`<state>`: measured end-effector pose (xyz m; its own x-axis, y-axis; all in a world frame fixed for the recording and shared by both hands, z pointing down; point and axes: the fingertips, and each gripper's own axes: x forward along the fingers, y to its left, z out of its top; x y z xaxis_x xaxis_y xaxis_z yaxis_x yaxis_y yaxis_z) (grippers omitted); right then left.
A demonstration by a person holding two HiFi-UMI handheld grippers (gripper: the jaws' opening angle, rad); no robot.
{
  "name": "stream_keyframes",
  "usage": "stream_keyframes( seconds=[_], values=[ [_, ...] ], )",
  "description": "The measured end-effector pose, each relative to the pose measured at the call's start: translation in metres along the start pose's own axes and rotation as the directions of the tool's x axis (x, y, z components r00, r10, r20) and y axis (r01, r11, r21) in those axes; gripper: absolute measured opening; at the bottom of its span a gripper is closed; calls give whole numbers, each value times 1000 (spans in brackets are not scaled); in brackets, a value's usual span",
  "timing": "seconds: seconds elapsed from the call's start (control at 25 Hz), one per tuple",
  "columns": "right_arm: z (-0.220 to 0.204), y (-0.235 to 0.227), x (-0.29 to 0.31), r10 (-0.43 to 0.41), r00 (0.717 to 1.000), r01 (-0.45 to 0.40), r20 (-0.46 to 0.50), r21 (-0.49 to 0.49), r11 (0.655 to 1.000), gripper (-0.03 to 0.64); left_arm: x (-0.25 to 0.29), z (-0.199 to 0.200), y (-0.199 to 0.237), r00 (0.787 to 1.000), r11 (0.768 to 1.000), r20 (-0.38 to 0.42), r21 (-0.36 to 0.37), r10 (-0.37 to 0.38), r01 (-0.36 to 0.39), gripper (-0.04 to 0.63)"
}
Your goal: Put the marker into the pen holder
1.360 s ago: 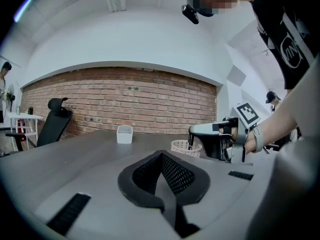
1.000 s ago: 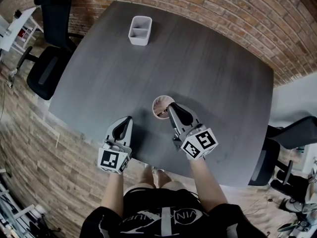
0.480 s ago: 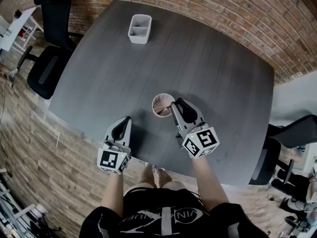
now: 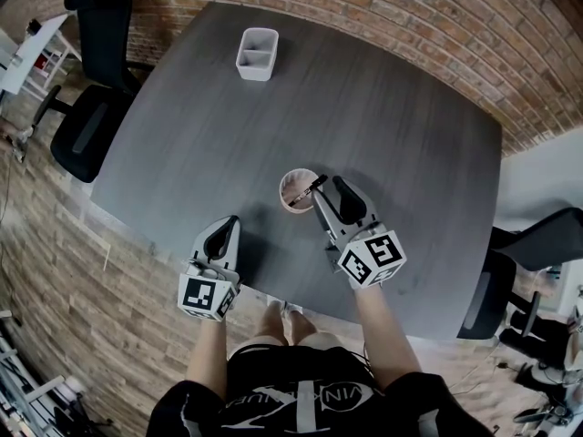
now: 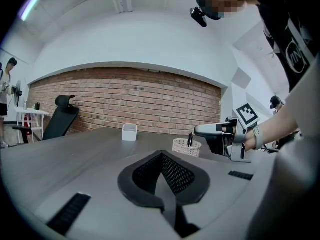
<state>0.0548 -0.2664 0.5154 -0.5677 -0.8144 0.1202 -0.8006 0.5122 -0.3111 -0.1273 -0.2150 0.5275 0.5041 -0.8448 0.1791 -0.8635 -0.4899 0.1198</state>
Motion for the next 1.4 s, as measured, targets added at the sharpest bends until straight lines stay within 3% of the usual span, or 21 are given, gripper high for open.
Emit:
stream_keyframes(
  seconds=[0.28, 0.48, 0.64, 1.4],
  values=[
    [4, 3, -16, -21, 1000, 20, -8, -51, 998, 198, -11, 6, 0, 1000, 1000, 16, -4, 17, -17, 14],
    [12, 9, -28, -20, 1000, 19, -9, -96, 995, 89, -19, 13, 3, 999, 1000, 37, 4, 28, -28, 14],
    [15, 14, -42, -13, 1000, 12, -14, -99, 995, 54, -28, 18, 3, 998, 999, 40, 0, 41, -41, 14],
    [45, 39, -73, 8, 1000, -5, 16, -140, 990, 41, -53, 59, 8, 992, 997, 104, 25, 67, -70, 14]
  ],
)
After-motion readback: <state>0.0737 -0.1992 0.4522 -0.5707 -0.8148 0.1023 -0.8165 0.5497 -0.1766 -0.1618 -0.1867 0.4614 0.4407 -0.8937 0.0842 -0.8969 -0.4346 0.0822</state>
